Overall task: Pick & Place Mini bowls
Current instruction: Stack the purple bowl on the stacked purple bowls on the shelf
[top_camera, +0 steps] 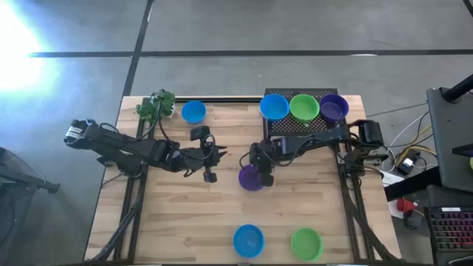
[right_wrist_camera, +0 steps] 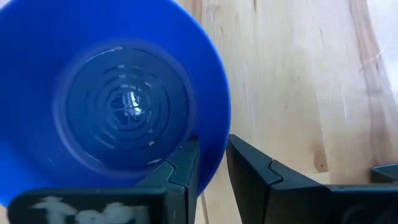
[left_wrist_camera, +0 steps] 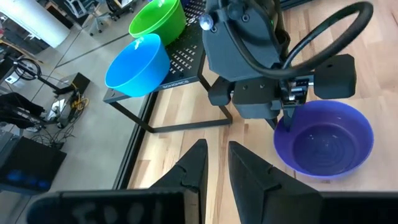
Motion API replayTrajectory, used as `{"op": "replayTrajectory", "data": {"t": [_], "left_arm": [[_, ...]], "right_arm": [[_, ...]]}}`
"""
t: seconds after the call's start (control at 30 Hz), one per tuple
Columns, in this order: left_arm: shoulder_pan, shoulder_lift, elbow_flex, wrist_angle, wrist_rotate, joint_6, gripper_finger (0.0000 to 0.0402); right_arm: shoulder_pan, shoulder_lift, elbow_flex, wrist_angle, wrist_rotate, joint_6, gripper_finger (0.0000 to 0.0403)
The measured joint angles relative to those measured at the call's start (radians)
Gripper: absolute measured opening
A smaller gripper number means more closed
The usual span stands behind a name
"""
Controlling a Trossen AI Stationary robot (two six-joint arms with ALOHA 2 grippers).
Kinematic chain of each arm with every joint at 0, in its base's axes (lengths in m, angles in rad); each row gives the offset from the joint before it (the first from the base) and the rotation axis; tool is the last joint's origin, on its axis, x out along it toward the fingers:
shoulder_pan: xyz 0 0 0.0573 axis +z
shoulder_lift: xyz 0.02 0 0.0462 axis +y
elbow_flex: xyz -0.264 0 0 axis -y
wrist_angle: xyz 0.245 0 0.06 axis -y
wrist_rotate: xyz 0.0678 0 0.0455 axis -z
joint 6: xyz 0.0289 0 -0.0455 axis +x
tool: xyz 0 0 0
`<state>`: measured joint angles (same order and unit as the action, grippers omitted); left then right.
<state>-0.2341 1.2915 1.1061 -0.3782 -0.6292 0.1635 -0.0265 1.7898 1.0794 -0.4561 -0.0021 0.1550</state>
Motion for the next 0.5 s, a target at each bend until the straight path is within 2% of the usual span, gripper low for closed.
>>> {"op": "replayTrajectory", "data": {"t": [0.2,0.5], "left_arm": [[0.0,0.0,0.0,0.0,0.0,0.004,0.0059],[0.0,0.0,0.0,0.0,0.0,0.004,0.0059]], "right_arm": [[0.0,0.011,0.0,0.0,-0.001,0.01,0.0074],[0.0,0.01,0.0,0.003,-0.006,0.023,0.0013]]}}
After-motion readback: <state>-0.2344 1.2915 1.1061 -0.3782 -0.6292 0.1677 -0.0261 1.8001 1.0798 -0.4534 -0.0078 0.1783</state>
